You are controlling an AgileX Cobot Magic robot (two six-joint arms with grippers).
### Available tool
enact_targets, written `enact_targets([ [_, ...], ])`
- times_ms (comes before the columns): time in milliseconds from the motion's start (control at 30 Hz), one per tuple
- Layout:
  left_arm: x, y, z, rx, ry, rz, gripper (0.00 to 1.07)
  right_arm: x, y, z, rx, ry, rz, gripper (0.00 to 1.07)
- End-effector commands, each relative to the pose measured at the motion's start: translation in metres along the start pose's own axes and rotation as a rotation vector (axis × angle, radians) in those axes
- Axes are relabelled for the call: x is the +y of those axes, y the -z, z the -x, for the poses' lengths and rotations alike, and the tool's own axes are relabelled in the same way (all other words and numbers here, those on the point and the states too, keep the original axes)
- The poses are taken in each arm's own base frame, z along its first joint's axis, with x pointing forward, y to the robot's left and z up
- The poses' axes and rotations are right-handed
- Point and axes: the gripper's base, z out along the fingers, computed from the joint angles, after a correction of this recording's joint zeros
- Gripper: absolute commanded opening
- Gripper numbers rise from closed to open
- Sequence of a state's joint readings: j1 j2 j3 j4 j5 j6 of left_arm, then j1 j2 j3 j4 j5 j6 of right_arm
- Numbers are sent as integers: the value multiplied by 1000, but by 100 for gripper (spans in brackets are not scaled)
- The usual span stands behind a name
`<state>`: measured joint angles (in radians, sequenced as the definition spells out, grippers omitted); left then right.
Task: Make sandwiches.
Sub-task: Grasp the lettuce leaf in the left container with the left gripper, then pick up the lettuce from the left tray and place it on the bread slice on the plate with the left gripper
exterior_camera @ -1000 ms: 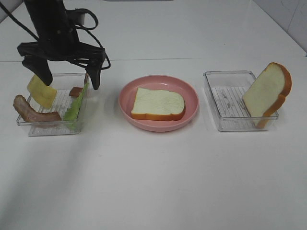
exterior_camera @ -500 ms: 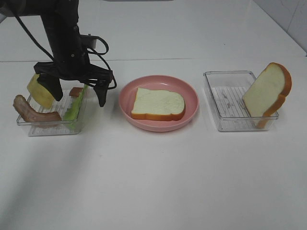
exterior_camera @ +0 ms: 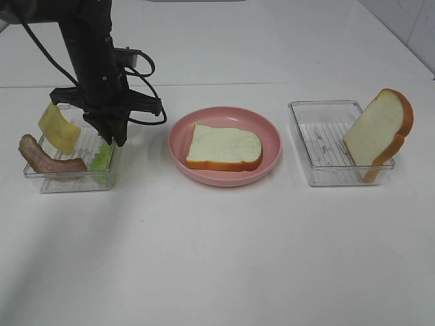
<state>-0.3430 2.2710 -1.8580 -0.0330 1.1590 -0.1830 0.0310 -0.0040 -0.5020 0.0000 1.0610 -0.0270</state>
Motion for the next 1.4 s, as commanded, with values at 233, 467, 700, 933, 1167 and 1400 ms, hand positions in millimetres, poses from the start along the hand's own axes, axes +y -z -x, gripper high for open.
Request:
enact_targets([
  [233,-4,0,0,-3,14,-12,9,0,2,-1,-33,10,-1,85],
  [467,0,3,-2,18,-2,27,0,0,2,-1,-33,10,-1,85],
  [700,-5,38,-7,-38,17,21,0,0,2,-1,-33,10,-1,85],
  [933,-22,87,-18,-138,-3,-40,0,0,2,-1,-33,10,-1,85],
  [1167,-57,111,-16,-270,-91,-258,0,0,2,-1,-33,10,-1,85],
  [1400,-78,105,-1,-336,-203,-447,0,0,2,-1,-33,10,-1,85],
])
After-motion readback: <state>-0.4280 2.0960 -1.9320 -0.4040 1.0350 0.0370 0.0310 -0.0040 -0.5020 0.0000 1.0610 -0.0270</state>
